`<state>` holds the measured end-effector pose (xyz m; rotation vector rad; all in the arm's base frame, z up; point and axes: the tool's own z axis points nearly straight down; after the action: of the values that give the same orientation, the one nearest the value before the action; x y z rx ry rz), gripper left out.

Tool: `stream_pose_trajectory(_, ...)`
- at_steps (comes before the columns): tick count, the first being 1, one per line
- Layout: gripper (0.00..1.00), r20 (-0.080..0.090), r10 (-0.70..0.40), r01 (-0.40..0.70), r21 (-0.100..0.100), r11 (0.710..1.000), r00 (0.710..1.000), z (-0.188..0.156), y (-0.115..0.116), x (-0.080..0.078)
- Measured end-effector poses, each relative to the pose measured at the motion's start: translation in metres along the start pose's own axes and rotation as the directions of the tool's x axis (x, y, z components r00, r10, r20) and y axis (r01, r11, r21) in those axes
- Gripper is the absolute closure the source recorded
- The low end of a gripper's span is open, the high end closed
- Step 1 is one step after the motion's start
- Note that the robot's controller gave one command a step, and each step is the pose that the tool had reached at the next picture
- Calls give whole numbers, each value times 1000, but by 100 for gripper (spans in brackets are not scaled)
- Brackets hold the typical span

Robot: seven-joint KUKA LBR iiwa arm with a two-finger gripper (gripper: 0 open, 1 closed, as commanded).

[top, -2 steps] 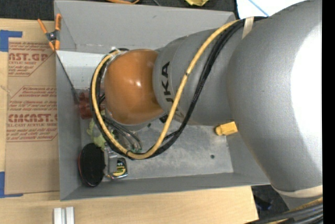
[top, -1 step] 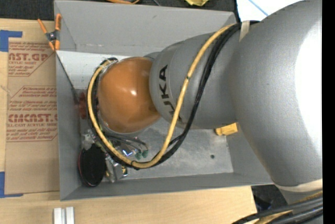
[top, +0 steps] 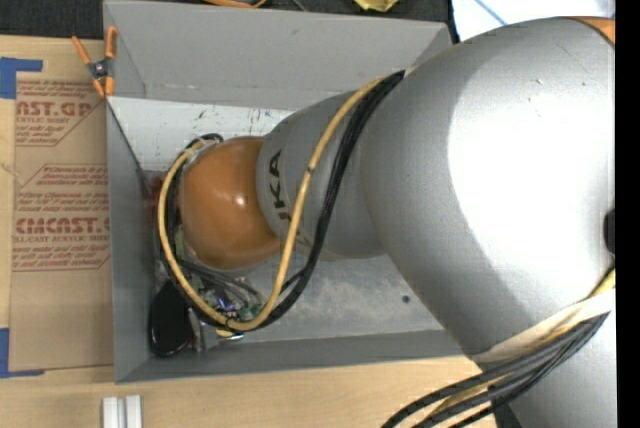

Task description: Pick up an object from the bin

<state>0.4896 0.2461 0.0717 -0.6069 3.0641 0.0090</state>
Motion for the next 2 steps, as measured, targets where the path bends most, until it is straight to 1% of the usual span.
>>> stream_pose_trajectory(1,100,6,-450,450,-3,893,893,-1,-6,9)
stream_pose_trajectory(2,100,6,-450,450,-3,893,893,-1,-6,9)
